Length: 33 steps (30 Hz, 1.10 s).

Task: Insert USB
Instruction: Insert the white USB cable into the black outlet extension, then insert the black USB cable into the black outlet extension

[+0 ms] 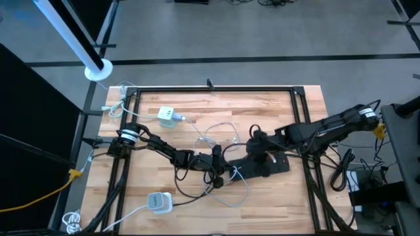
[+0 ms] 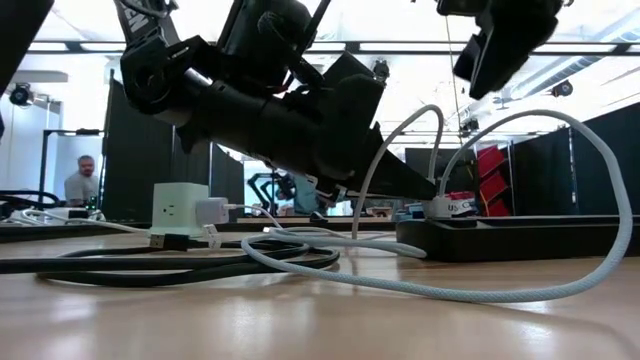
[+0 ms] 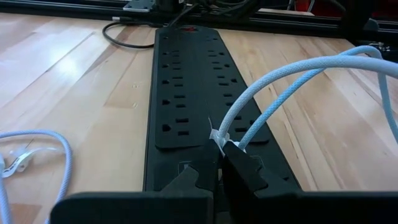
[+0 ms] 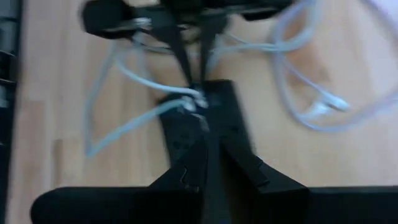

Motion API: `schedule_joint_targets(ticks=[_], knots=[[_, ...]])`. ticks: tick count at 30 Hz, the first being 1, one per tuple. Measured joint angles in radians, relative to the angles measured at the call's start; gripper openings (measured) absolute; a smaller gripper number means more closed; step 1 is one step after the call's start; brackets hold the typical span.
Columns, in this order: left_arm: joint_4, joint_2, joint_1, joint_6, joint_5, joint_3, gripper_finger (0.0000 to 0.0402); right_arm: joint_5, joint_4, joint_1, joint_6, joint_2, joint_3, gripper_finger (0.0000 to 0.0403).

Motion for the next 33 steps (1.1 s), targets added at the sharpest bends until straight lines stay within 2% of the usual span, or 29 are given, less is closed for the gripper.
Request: schedule_joint_targets(ticks=[5, 9, 17, 21, 27, 33], knots=[[-0.003, -0.001, 0.000, 0.007, 0.002, 0.001, 0.0000, 0.010, 0.099, 0.010, -0.014, 0.003, -0.061, 0.0027], [-0.003, -0.002, 0.000, 0.008, 0.002, 0.001, 0.0014, 0.010, 0.100, 0.011, -0.020, 0.012, -0.081, 0.0047], [-0.106, -0.015, 0.001, 0.031, 0.000, 0.032, 0.0109, 0.033, 0.177, 0.011, -0.040, 0.014, -0.097, 0.0123], [-0.201, -0.036, -0.002, 0.091, -0.001, 0.080, 0.0149, 0.045, 0.239, 0.011, -0.063, 0.047, -0.123, 0.0144], [-0.364, -0.095, -0.002, 0.101, -0.004, 0.124, 0.0182, 0.027, 0.306, 0.023, -0.093, 0.161, -0.125, 0.0135], [-0.505, -0.154, -0.003, 0.112, -0.005, 0.132, 0.0185, 0.003, 0.373, 0.030, -0.105, 0.243, -0.125, 0.0115]])
